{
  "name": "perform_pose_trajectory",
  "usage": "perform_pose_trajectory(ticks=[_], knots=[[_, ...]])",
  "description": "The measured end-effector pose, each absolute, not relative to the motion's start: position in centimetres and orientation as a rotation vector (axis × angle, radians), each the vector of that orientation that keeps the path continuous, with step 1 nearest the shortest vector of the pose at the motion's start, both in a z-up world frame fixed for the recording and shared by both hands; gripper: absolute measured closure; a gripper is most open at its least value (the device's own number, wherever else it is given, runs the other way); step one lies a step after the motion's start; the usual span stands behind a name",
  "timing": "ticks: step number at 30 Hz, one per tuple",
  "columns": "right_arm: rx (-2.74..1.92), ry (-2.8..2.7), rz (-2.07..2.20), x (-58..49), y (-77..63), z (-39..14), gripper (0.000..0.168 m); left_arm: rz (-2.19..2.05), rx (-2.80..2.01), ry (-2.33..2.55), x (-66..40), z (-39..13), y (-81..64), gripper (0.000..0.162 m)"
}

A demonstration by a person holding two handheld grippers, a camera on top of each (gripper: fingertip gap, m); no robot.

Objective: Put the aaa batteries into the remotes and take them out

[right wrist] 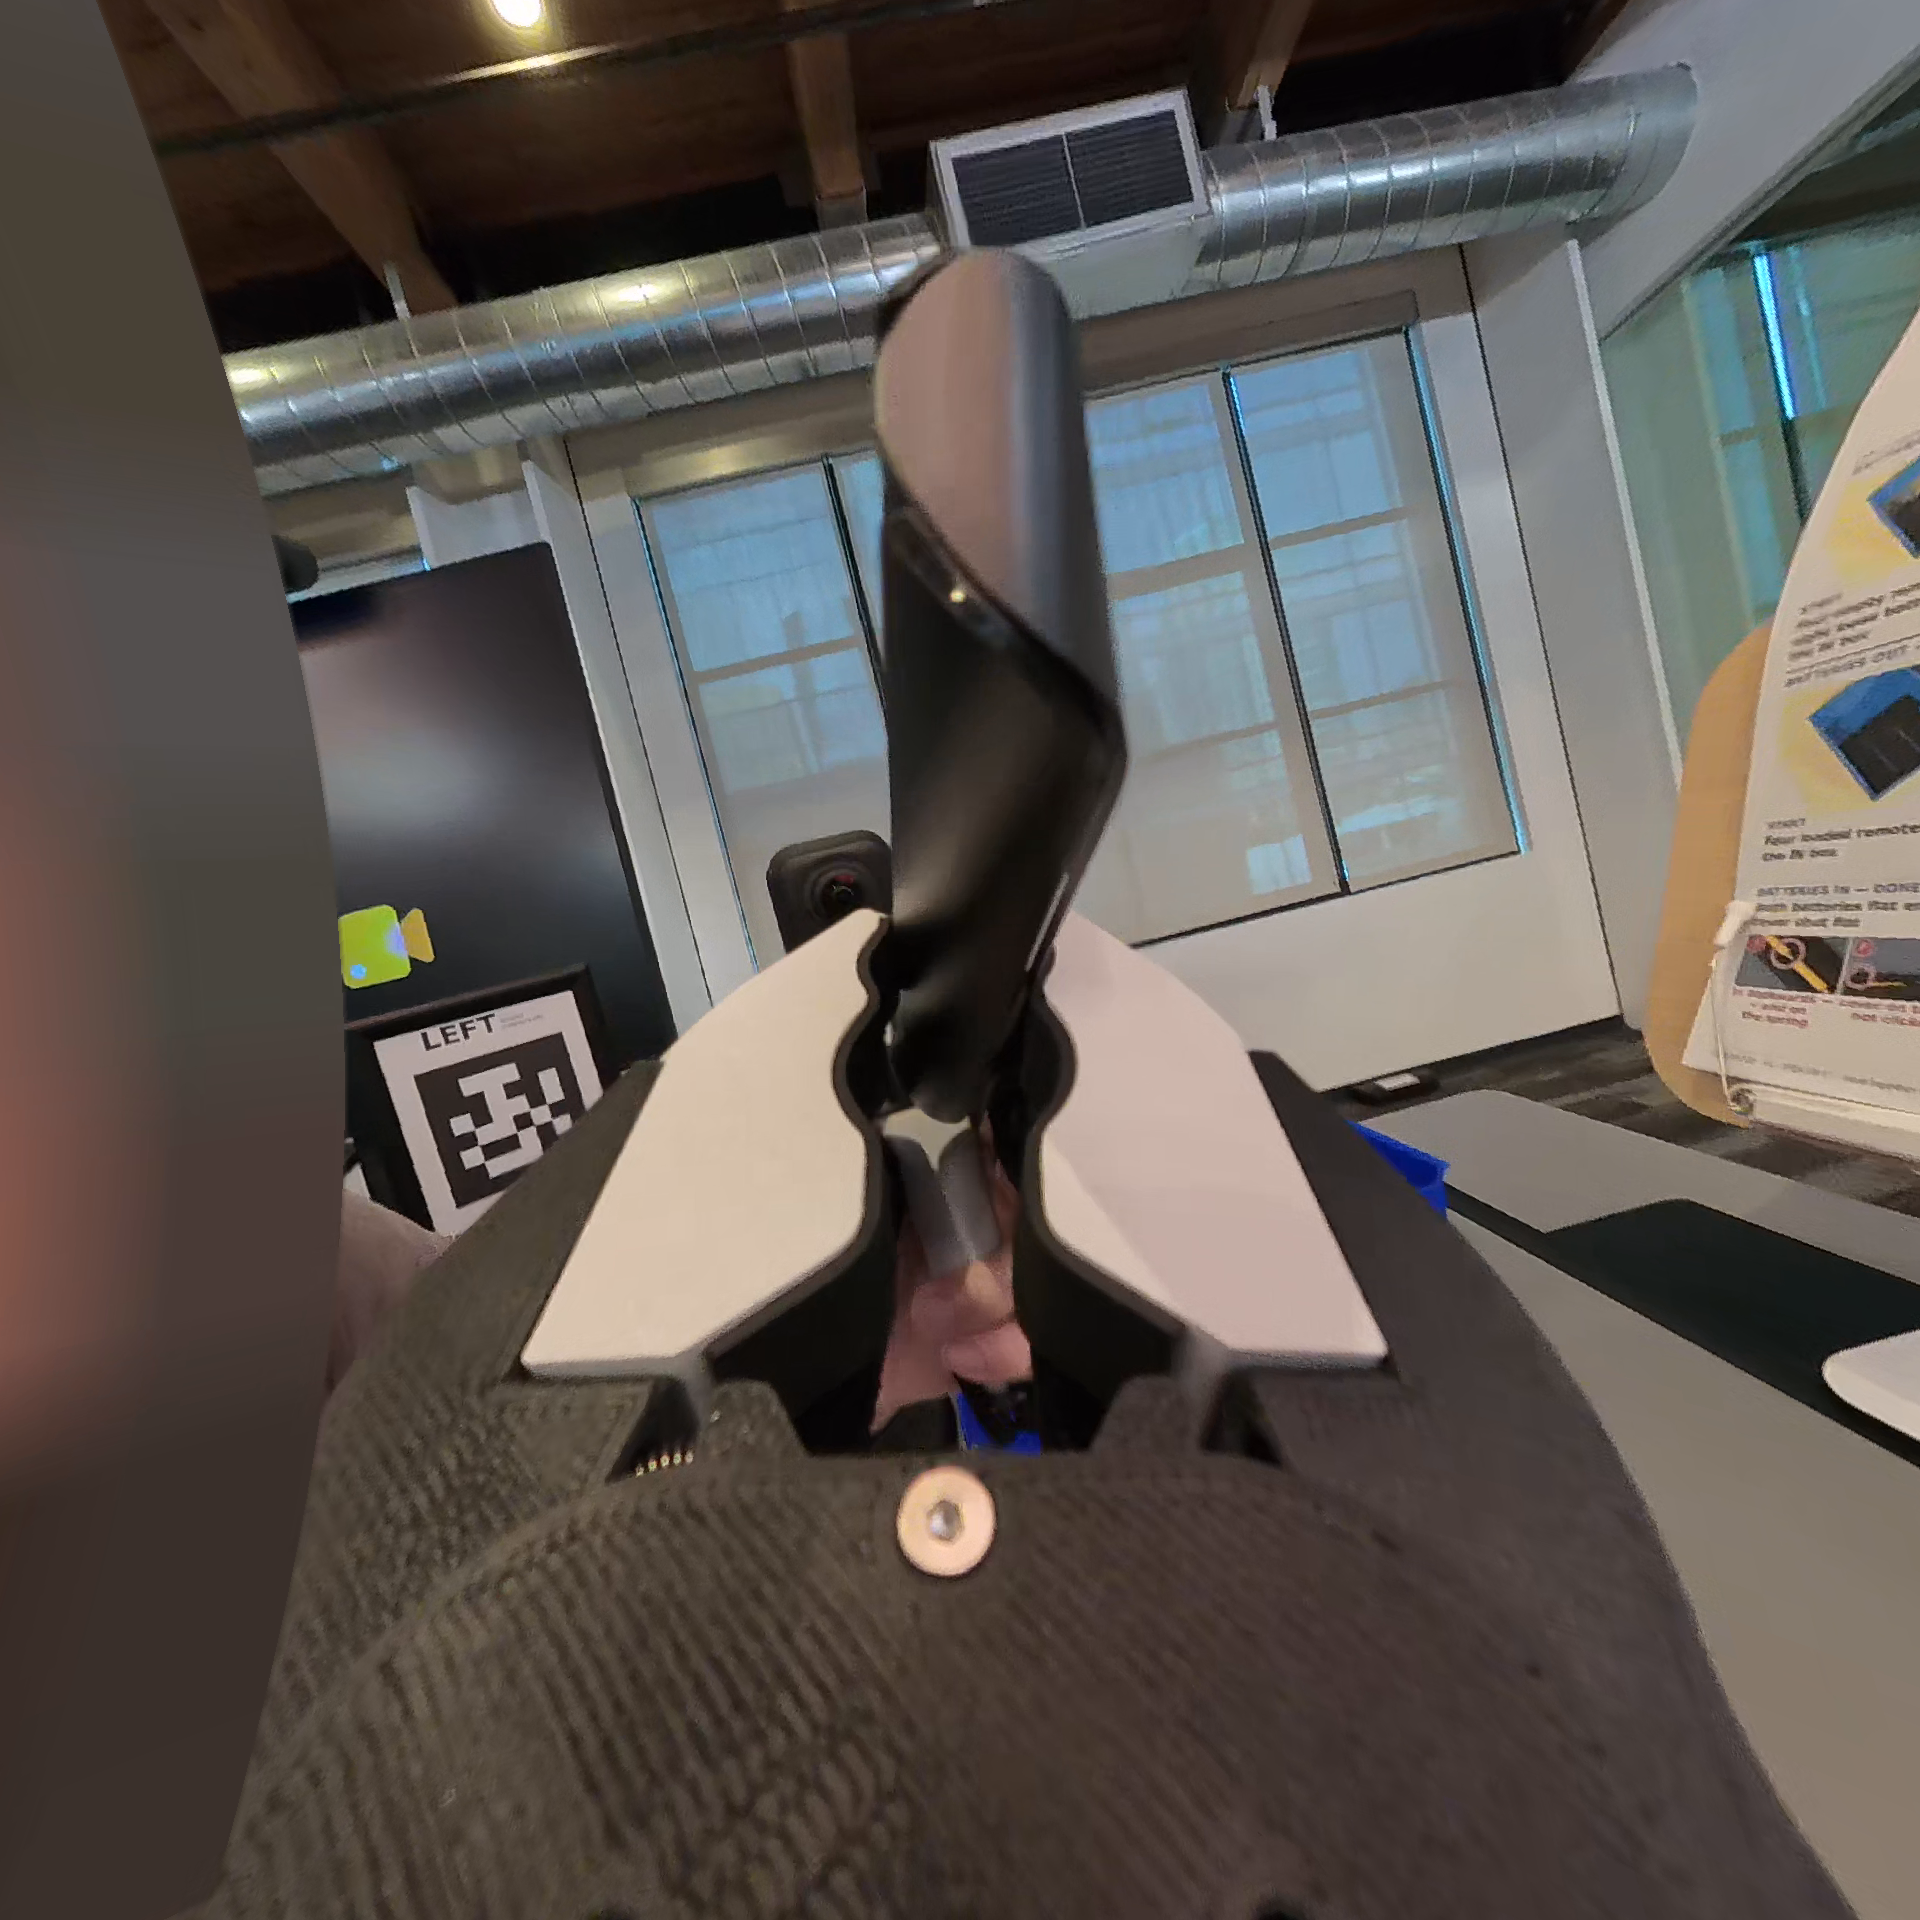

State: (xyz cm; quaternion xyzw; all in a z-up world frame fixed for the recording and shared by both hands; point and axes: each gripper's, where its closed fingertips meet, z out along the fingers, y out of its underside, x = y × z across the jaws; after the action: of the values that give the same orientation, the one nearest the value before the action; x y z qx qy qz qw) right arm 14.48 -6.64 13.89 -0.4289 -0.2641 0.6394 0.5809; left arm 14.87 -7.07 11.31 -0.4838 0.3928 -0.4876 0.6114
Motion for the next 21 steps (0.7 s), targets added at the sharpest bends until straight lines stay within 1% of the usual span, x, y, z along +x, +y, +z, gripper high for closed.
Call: perform_pose_trajectory(ticks=[2,5,7,9,15,21], knots=[[-1.016,-0.647,1.472,14.8,-6.4,14.0,0.144,-1.095,-1.133,0.946,14.4,11.5,-6.9,0.120],[-1.069,-0.756,1.394,14.5,-6.5,13.8,0.146,-1.009,-1.190,1.036,14.3,10.7,-6.6,0.119],[-1.092,-0.836,1.373,14.2,-6.9,13.6,0.145,-0.987,-1.186,1.086,14.2,10.6,-6.9,0.130],[-1.127,-0.897,1.373,14.1,-7.2,13.4,0.145,-0.982,-1.203,1.138,14.2,10.3,-7.3,0.133],[-1.232,-1.050,1.287,14.0,-7.5,12.1,0.146,-0.943,-1.303,1.311,14.9,7.5,-7.7,0.130],[-1.313,-1.099,1.312,13.7,-7.5,11.1,0.146,-1.007,-1.388,1.390,15.4,5.9,-8.3,0.134]])
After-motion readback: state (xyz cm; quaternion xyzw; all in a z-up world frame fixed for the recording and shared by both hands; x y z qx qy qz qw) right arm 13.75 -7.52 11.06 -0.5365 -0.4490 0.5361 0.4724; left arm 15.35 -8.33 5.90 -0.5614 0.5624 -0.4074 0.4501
